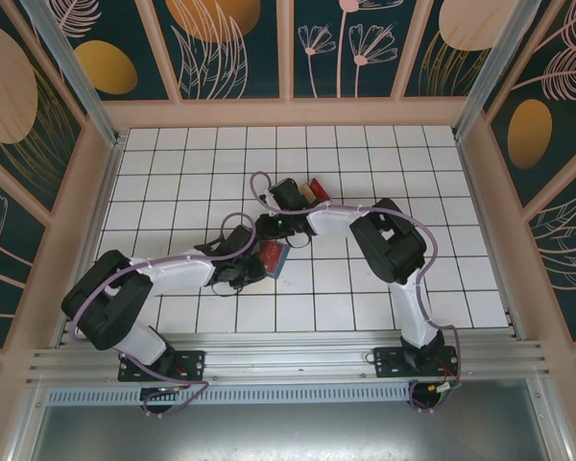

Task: Put the credit cards into the card holder

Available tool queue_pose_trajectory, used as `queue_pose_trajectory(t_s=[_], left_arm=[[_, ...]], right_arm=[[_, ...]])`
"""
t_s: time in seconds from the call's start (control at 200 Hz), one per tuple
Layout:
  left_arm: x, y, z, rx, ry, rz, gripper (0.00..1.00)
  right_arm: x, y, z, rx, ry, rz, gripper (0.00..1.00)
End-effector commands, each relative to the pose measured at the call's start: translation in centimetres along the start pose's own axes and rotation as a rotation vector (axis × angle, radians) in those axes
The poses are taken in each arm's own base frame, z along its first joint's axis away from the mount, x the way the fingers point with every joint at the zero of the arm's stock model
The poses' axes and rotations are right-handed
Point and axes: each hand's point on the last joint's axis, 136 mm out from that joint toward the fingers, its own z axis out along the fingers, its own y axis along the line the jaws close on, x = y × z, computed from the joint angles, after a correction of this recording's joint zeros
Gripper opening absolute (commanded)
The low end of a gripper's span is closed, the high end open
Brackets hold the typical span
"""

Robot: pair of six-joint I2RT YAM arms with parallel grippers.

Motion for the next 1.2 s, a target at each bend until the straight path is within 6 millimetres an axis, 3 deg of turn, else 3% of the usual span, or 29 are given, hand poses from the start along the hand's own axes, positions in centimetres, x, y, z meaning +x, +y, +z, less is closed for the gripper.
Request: queue_pose_trajectory(t_s=[0.0, 0.14, 0.24, 0.43, 0.741, 0.986, 1.006, 1.031, 1.196], left_arm=[[-0.3, -3.8, 0.5, 0.102, 0.000, 0.006, 0.17], [-0.3, -5.6, 0.8, 0.139, 0.004, 0.014, 0.18], [-0.8, -5.8, 0.3, 0.126, -0.014, 0.024, 0.19], [-1.8, -5.1, -1.6, 0.078, -0.082, 0.044, 0.22], [-5.1, -7.0, -5.2, 0.086, -0.232, 0.070, 0.28], [-8.4, -8.5, -5.5, 0.115, -0.281, 0.072, 0.30], [-9.2, -9.5, -6.1, 0.141, -0.299, 0.071, 0.30], [-9.7, -9.8, -6.2, 0.150, -0.306, 0.069, 0.30], [-12.9, -11.1, -6.2, 0.180, -0.337, 0.063, 0.32]], right_arm=[[2.3, 1.1, 0.3, -0.031, 0.131, -0.043, 0.20], [0.9, 1.1, -0.2, -0.002, 0.118, -0.073, 0.20], [-0.6, 0.7, -1.6, 0.017, 0.075, -0.060, 0.20], [-3.8, 0.2, -5.9, 0.059, -0.041, -0.058, 0.22], [-7.6, 0.2, -13.9, 0.132, -0.264, -0.077, 0.29], [-8.7, -3.0, -19.9, 0.275, -0.419, -0.063, 0.37], [-8.8, -2.9, -20.2, 0.275, -0.428, -0.067, 0.39], [-9.1, -4.3, -21.2, 0.296, -0.445, -0.042, 0.40], [-8.9, -7.5, -23.4, 0.332, -0.473, 0.009, 0.46]])
